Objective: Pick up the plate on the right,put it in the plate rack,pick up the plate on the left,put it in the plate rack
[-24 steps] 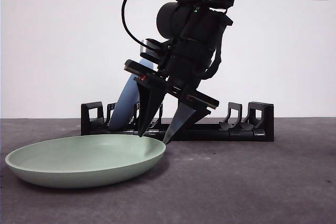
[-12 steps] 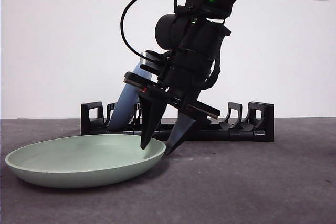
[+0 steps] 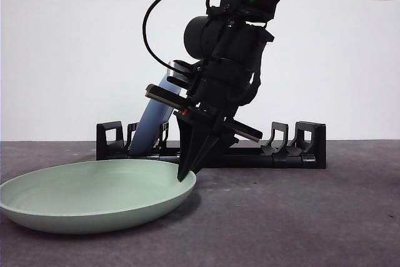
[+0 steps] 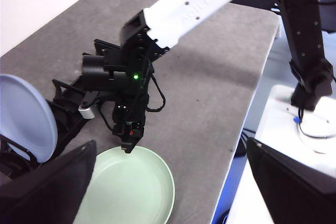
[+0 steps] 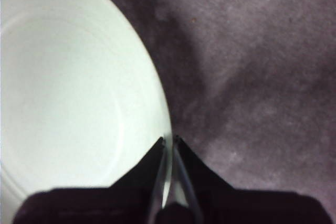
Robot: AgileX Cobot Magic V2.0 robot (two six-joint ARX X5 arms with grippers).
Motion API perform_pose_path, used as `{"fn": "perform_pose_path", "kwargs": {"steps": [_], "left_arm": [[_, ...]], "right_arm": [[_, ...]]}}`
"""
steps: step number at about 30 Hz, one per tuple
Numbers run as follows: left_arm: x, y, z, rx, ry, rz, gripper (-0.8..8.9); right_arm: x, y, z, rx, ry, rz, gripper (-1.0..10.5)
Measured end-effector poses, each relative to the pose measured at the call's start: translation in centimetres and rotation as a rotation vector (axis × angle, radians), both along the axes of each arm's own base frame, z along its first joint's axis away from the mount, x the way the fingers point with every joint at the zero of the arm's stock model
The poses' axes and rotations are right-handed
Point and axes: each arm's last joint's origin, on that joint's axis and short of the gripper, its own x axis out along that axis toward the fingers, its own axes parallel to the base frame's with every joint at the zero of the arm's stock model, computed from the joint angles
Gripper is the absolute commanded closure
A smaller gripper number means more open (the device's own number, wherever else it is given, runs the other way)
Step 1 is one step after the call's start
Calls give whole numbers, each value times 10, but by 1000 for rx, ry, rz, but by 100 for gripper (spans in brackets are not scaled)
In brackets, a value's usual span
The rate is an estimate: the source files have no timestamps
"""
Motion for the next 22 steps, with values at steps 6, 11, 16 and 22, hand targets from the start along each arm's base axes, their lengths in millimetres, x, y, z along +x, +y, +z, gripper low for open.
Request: {"fn": "perform_pose_path", "kwargs": {"steps": [6,11,16,22], "left_arm": [[6,-14,-7,145,-20,-65,332],[16,-39,-14,259,-39,-162,332],[26,-79,-28,430,-74,-251,332],[32,-136,-54,622,-117,-377,343]], "right_arm": [[-7,-22,32,-32,6,-13,963],[-20,-59,94,15,-78,-46,963],[-41,-99,141,40,-139,-96,963],[-61,-139,169,49,-136,-145,963]]}}
